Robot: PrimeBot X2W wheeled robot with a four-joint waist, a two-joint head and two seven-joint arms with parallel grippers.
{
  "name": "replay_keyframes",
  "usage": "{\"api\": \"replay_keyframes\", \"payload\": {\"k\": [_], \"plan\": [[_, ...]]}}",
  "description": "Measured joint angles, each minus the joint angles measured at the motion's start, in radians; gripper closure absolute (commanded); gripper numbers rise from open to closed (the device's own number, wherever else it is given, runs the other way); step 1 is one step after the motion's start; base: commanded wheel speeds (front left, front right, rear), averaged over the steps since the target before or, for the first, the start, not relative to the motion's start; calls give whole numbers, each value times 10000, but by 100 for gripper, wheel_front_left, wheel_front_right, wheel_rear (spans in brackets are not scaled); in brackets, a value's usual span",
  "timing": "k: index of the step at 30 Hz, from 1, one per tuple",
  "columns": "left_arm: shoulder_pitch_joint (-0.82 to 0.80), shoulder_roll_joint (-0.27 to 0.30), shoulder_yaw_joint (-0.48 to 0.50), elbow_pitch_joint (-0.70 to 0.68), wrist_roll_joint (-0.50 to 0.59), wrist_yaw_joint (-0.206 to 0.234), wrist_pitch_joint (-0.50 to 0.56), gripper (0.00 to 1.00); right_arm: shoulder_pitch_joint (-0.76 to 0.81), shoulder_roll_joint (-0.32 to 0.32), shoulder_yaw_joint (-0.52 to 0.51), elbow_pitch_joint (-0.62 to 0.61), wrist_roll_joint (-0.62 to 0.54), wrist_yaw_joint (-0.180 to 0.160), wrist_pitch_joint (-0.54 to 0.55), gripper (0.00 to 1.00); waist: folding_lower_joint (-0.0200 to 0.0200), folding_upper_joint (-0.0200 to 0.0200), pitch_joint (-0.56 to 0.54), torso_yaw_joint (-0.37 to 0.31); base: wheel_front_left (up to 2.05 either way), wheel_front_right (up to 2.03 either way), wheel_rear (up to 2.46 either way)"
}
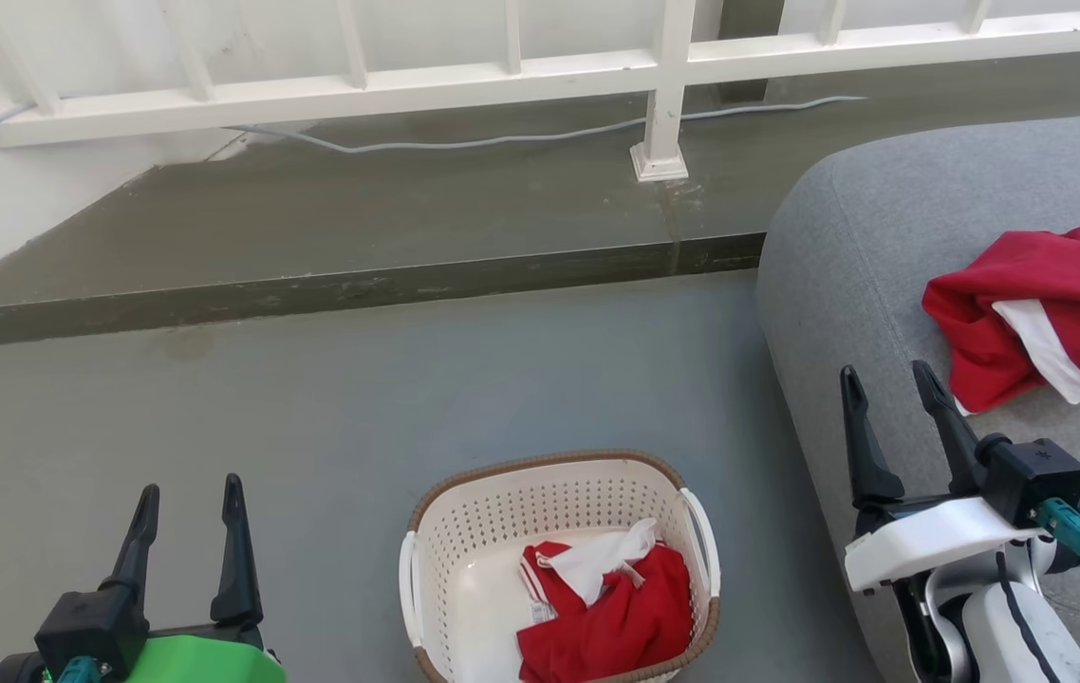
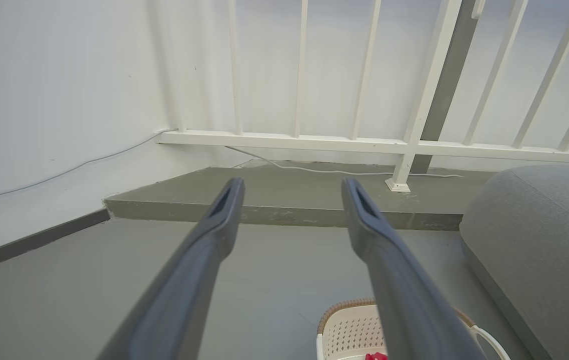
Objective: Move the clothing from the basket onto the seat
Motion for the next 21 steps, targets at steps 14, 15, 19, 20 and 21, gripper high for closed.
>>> {"api": "replay_keyframes", "payload": {"k": [14,15,19,20,21], "plan": [[-146,107,-15,-433,151,0,431,0,-323,-46,-270,-621,88,-75,27,0,0,0,961,-20,0,0,0],[-256,136,-35,-447,169,0,451,0,-452,-54,-297,-677,88,-75,27,0,0,0,1073,-21,0,0,0],[-805,199,-75,-548,232,0,558,0,-984,-61,-403,-857,109,-82,27,0,1,0,1567,-33,0,0,0],[-944,211,-92,-548,232,0,633,0,-1101,-63,-431,-886,125,-84,27,0,1,0,1694,-38,0,0,0],[-1074,224,-115,-548,234,-2,683,0,-1208,-67,-462,-915,155,-84,27,0,1,0,1824,-43,0,0,0]]}}
